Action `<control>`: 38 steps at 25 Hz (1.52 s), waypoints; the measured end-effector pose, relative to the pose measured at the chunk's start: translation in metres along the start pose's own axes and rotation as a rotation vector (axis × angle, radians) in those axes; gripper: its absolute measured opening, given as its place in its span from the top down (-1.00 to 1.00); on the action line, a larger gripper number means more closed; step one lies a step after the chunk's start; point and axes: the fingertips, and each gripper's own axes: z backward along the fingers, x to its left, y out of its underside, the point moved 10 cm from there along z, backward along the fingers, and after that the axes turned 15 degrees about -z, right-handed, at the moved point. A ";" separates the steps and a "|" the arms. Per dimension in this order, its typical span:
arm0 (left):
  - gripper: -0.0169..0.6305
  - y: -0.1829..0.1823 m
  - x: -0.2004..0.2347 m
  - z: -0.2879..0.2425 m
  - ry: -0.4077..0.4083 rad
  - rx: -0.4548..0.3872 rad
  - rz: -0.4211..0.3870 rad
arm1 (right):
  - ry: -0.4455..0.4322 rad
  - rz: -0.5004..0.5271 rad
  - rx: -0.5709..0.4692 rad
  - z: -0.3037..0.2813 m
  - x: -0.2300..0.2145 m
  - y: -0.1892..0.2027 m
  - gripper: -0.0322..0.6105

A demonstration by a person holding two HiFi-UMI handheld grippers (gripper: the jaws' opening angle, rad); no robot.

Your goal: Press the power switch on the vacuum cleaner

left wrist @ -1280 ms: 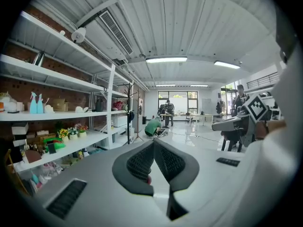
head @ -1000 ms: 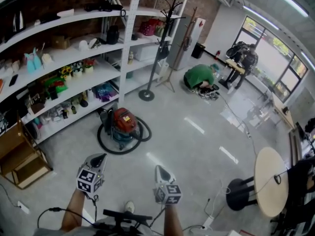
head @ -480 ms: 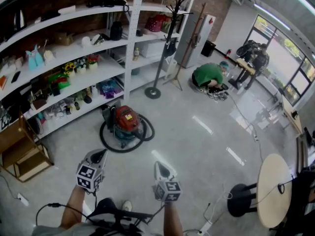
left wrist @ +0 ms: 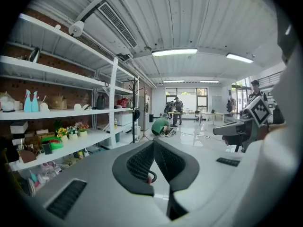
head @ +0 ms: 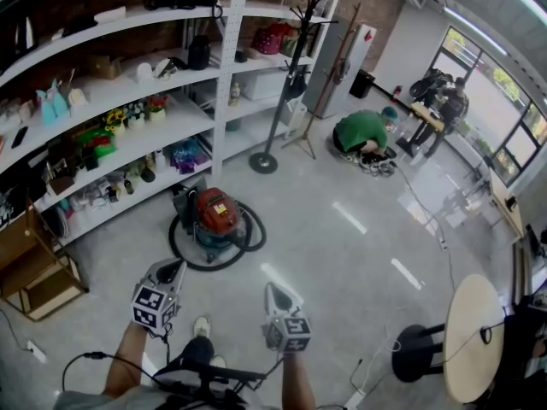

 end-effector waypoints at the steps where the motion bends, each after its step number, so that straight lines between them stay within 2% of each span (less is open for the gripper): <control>1: 0.93 0.000 0.005 -0.007 -0.002 -0.002 0.004 | -0.002 0.001 -0.003 -0.007 0.000 -0.003 0.86; 10: 0.93 -0.005 0.064 -0.068 0.003 -0.014 -0.004 | -0.009 0.029 -0.008 -0.084 0.002 -0.036 0.86; 17: 0.93 0.002 0.110 -0.094 0.001 -0.007 0.013 | -0.016 0.037 0.036 -0.140 0.011 -0.057 0.86; 22: 0.93 0.011 0.140 -0.110 -0.002 -0.001 0.017 | 0.005 0.047 0.026 -0.177 0.013 -0.064 0.86; 29: 0.93 0.015 0.172 -0.136 -0.010 0.007 0.027 | -0.008 0.042 0.072 -0.218 0.015 -0.075 0.86; 38: 0.93 0.011 0.199 -0.178 -0.046 0.015 0.029 | -0.040 0.092 0.092 -0.276 -0.002 -0.090 0.86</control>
